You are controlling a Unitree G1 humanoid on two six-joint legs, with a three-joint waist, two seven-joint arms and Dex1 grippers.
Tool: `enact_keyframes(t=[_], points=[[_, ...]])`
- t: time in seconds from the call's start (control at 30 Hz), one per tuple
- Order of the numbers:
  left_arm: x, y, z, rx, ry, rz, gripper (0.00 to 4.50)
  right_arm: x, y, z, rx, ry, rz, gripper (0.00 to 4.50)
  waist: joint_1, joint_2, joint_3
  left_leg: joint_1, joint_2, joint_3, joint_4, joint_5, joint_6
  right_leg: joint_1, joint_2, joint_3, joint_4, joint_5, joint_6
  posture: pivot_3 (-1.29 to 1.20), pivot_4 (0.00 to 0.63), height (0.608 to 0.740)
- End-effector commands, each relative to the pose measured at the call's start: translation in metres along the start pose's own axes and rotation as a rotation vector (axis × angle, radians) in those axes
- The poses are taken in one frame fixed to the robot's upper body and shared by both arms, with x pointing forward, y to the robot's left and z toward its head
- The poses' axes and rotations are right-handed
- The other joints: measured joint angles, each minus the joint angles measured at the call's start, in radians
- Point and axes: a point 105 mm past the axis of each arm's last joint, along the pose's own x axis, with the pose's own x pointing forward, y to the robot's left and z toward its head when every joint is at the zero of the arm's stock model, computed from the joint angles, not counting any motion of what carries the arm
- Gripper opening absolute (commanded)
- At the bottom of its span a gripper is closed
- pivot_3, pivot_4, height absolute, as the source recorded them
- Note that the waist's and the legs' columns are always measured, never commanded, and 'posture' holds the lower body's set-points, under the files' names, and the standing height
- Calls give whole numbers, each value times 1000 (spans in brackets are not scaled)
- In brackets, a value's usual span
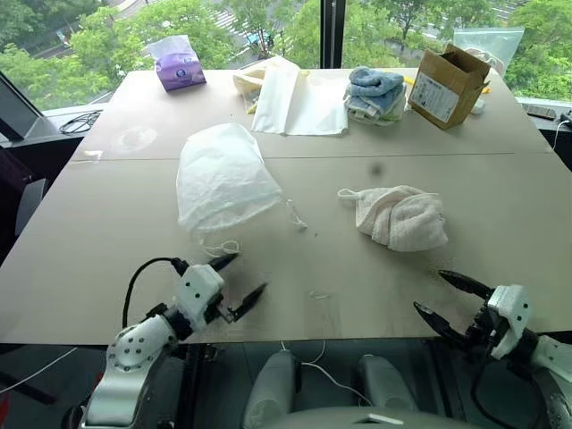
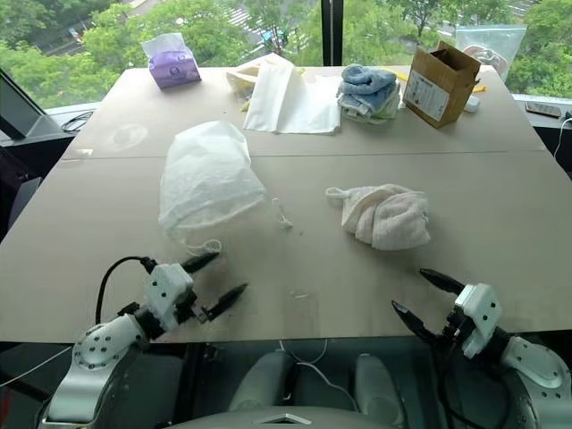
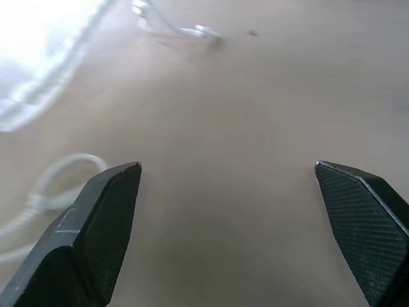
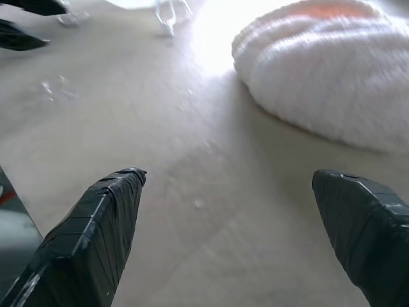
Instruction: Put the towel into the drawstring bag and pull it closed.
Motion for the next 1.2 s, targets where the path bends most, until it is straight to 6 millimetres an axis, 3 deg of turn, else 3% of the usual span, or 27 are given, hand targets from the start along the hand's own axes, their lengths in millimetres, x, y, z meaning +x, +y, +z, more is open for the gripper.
enact_keyframes(t=[0.03,0.17,0.33,0.8,0.93,1.2], points=[[11,32,23,132,-56,168,4476,17,16,37,-32,-168,96,4500,0,0,0,0,0,0,0,0,0,0,0,0,0,0,0,0,150,740],[24,44,52,313,-130,216,4476,34,30,67,-52,-278,188,4500,-1,0,0,-2,0,-2,1,0,0,0,1,-2,0,0,0,0,150,740],[25,59,59,441,-126,279,4476,45,30,84,-58,-330,186,4500,0,-1,0,-4,-1,-3,1,0,0,-2,0,-3,-1,0,0,0,150,740],[26,33,66,615,-174,185,4476,47,24,84,-51,-323,144,4500,0,-1,0,-4,-1,-4,1,0,0,-2,0,-3,0,0,0,0,150,740],[20,50,58,679,-109,276,4476,47,24,84,-50,-322,136,4500,0,-1,0,-4,-1,-4,1,0,0,-2,0,-4,0,0,0,0,150,740],[16,107,39,740,46,456,4476,47,21,85,-54,-322,120,4500,0,-1,0,-4,-1,-5,1,0,0,-2,0,-4,0,0,0,0,150,740]])
